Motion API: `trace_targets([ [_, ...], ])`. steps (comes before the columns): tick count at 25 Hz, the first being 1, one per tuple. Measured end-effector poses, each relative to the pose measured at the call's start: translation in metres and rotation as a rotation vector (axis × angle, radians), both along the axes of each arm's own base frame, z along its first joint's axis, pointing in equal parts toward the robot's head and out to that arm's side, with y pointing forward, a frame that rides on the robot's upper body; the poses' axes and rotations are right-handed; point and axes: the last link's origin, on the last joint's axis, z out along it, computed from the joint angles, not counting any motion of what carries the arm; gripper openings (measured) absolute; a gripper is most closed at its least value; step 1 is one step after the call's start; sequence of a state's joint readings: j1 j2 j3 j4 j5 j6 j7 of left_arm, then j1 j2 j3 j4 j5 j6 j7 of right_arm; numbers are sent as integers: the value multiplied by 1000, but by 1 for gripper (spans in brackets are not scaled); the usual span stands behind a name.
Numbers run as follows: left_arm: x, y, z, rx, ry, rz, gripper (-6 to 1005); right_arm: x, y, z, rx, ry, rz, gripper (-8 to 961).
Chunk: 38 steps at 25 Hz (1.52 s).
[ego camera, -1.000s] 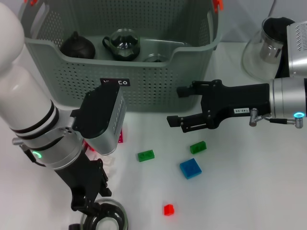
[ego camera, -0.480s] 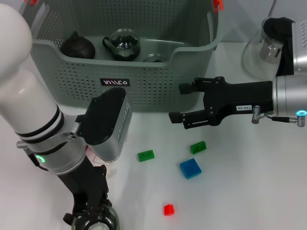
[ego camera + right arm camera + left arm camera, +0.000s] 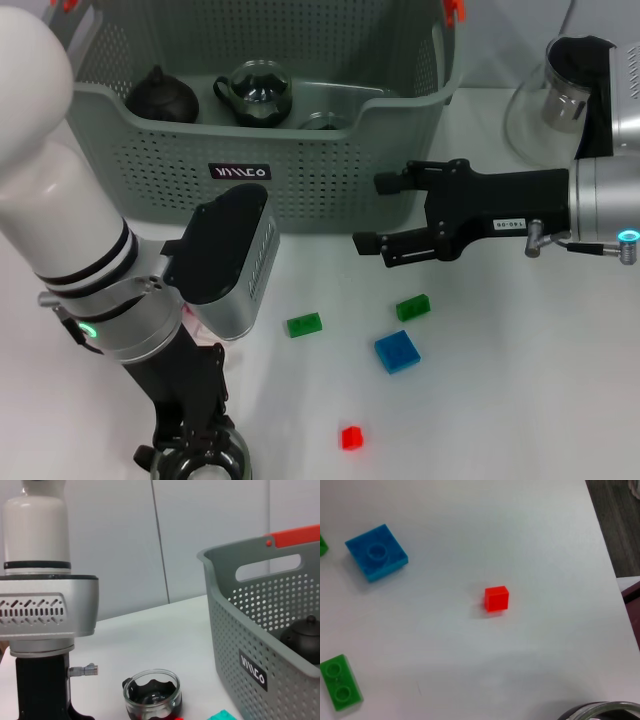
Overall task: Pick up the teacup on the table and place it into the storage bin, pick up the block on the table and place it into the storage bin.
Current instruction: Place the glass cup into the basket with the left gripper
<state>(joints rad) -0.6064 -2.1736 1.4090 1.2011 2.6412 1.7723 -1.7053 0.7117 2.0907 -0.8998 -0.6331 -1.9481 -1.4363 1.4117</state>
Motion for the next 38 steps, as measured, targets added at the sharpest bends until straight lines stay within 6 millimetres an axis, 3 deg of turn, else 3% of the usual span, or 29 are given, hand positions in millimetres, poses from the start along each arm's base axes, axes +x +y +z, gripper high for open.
trace_targets([
  [11, 6, 1, 4, -1, 1, -19, 57, 1, 1, 2, 7, 2, -4, 944],
  [20, 28, 6, 23, -5, -103, 15, 55, 3, 0, 2, 6, 2, -8, 944],
  [38, 72, 62, 83, 293, -333, 94, 54, 19, -9, 11, -19, -3, -34, 944],
])
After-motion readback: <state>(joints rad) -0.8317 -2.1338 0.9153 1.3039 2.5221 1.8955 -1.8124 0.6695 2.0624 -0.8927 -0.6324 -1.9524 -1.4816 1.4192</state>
